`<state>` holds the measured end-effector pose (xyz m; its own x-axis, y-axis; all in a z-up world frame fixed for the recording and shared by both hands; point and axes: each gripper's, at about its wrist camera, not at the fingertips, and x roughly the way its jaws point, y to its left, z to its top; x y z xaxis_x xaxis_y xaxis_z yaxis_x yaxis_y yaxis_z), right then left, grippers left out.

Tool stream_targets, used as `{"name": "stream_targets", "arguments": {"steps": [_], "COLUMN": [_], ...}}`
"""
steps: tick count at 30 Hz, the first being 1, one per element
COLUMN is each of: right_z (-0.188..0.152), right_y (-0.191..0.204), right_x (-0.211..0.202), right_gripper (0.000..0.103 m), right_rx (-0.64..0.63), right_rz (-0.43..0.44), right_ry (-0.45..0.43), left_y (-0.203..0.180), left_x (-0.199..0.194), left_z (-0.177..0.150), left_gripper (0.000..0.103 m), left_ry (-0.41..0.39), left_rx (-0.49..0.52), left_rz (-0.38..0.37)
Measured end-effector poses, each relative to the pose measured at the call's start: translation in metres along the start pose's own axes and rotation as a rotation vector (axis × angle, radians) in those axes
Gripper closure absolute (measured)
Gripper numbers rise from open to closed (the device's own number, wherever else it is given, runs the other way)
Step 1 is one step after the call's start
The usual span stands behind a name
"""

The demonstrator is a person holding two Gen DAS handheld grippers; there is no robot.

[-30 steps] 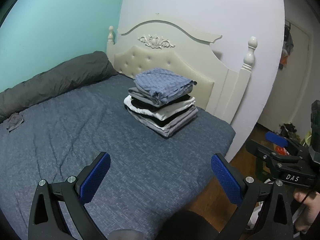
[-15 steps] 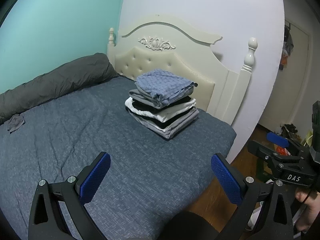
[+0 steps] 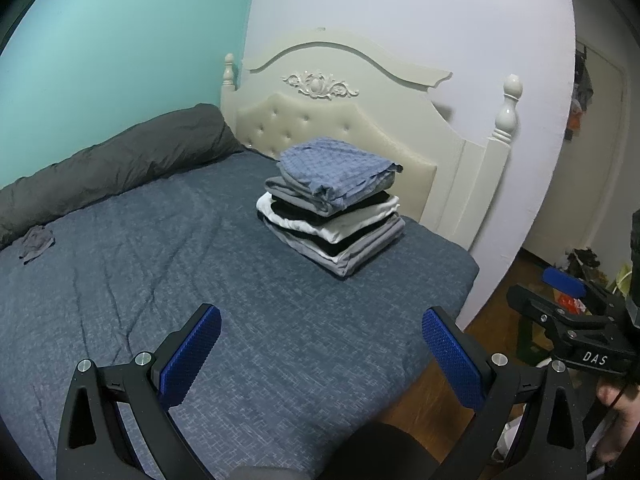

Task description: Fold clothes

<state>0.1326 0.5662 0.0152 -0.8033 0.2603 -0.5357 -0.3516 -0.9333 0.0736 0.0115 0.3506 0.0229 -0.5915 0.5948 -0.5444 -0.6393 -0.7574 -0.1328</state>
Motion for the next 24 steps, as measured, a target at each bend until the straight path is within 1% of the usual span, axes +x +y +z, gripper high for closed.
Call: {"name": "stream_targets", "arguments": {"steps": [13, 20, 24], "right_z": [0.0004, 0.0009, 0.0013], "right_y": [-0.0003, 0.001, 0.0014], "right_x": [0.0016, 0.0017, 0.0019], "right_gripper": [0.002, 0.002, 0.002], "right_rx": [0.004, 0.003, 0.002], "right_rz": [0.001, 0.001, 0.002], "right_ry": [0.003, 0.003, 0.002], "left_y": [0.003, 0.002, 0.0026], "left_x": [-0.0019, -0.0008, -0.0006], "left_z": [0.0006, 0.0017, 0.0017], "left_gripper": [0.001, 0.001, 0.001], "left_ry": [-0.009, -0.001, -0.001], "left_rx": [-0.007, -0.005, -0.009], "left_rz": [0.004, 0.004, -0.006]}}
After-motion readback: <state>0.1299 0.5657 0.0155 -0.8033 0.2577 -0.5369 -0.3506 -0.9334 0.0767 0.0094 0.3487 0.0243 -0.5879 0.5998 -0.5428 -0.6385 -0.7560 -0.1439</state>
